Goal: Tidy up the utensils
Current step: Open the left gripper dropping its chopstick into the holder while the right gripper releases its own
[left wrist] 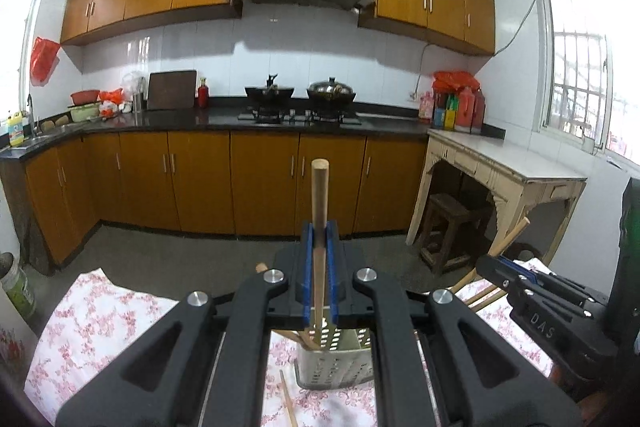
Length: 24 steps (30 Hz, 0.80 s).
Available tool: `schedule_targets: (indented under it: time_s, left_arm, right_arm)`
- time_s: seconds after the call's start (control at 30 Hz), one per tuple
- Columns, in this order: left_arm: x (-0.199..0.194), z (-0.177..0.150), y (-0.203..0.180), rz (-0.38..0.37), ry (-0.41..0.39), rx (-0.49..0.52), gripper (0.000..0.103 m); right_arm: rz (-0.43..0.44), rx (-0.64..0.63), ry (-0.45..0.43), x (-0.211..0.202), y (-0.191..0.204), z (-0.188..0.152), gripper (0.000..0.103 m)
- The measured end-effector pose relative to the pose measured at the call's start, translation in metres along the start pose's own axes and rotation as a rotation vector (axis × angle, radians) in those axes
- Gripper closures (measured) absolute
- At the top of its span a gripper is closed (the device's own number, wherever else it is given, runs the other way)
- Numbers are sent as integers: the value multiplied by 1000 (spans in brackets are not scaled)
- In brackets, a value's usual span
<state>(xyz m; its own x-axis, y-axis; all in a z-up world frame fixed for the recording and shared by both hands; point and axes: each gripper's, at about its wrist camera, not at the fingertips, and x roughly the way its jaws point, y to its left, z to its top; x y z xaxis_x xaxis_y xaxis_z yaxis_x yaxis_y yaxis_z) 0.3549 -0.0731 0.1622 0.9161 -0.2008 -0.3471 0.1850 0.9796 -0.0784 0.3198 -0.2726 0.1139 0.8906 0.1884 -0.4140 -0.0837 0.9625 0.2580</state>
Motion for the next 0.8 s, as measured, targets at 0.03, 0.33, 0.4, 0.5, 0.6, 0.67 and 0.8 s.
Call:
schedule_targets:
  time_s: [0.03, 0.33, 0.4, 0.5, 0.6, 0.67, 0.8]
  left_arm:
    - [1, -2, 2, -1, 6, -3, 95]
    - [6, -8, 6, -3, 24, -4, 95]
    - [5, -10, 6, -3, 25, -1, 95]
    - [2, -11, 6, 11, 28, -1, 89]
    - [-4, -12, 9, 40, 24, 1, 71]
    - [-8, -12, 11, 57, 25, 6, 69]
    - [-22, -13, 16, 80, 22, 4, 66]
  right_arm:
    - [0, 3, 5, 1, 0, -1, 95]
    - [-1, 1, 15, 4, 1, -1, 95]
    - [-4, -4, 17, 5, 1, -1, 95]
    - [-24, -20, 22, 5, 4, -3, 94]
    - [-35, -35, 16, 2, 9, -4, 87]
    - [-40, -39, 0, -5, 11, -4, 73]
    - [-47, -37, -25, -19, 10, -1, 72]
